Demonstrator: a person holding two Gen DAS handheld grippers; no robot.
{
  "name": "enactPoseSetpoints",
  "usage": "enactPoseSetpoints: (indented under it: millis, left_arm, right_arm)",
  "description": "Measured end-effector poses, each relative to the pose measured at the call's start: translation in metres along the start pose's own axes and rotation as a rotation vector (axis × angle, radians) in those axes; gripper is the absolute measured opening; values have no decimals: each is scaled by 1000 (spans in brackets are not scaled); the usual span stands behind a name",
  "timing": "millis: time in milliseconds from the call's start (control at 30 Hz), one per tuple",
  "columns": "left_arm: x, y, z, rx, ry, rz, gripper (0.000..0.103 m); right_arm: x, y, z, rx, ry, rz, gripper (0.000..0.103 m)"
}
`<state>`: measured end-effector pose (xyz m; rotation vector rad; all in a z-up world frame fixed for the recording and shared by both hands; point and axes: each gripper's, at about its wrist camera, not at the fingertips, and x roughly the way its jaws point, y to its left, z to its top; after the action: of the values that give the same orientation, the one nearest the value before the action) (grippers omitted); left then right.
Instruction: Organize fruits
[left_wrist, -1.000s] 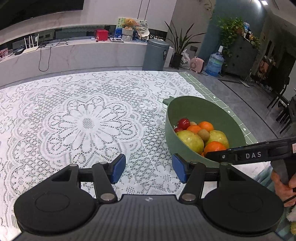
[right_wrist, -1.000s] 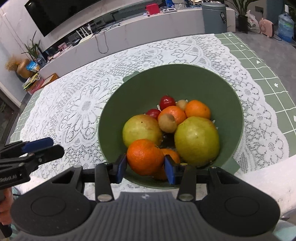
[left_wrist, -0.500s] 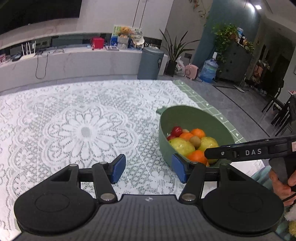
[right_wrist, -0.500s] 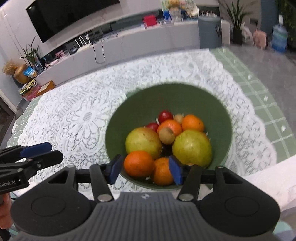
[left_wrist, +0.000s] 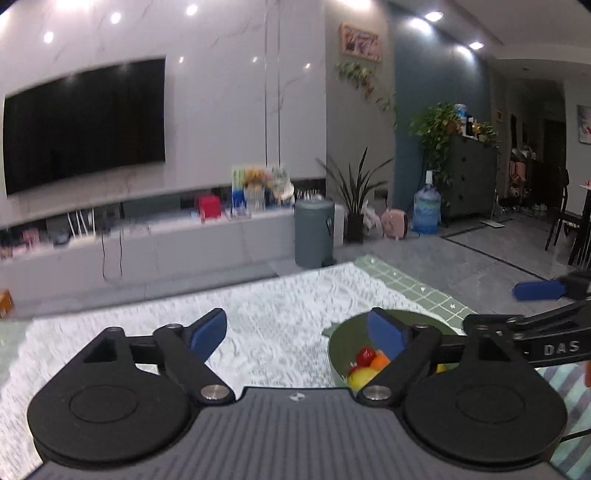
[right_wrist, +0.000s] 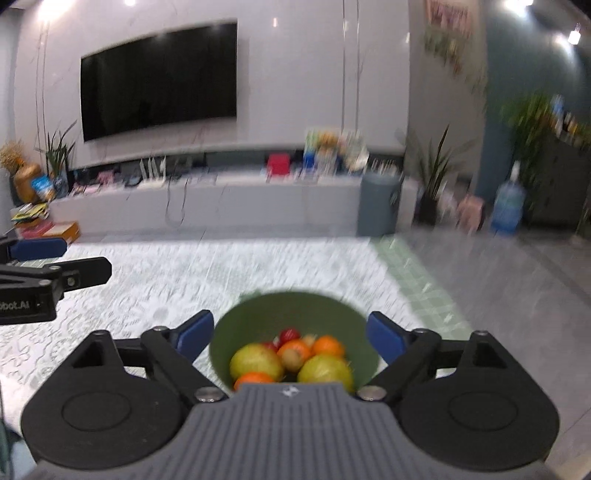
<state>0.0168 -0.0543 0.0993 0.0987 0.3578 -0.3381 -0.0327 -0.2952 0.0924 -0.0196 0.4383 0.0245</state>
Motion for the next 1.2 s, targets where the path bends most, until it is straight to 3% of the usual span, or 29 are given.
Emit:
enactPoseSetpoints:
  millis: [133, 300, 567, 800, 1200]
  left_arm:
    - [-3, -15, -6, 51, -43, 32, 102]
    - [0, -24, -16, 34, -35, 58, 102]
    - [12, -23, -45, 20, 58, 80, 102]
    - [27, -17, -66, 14, 183, 96, 102]
    - [40, -9, -84, -5, 276, 103, 102]
  right_arm:
    - [-27, 2, -16, -3, -108, -70, 98]
    - [-42, 3, -40, 45, -148, -136, 99]
    - [-30, 8, -67, 93, -83, -180, 99]
    - [-19, 9, -73, 101, -49, -149, 99]
    - [1, 19, -76, 70, 12, -113, 99]
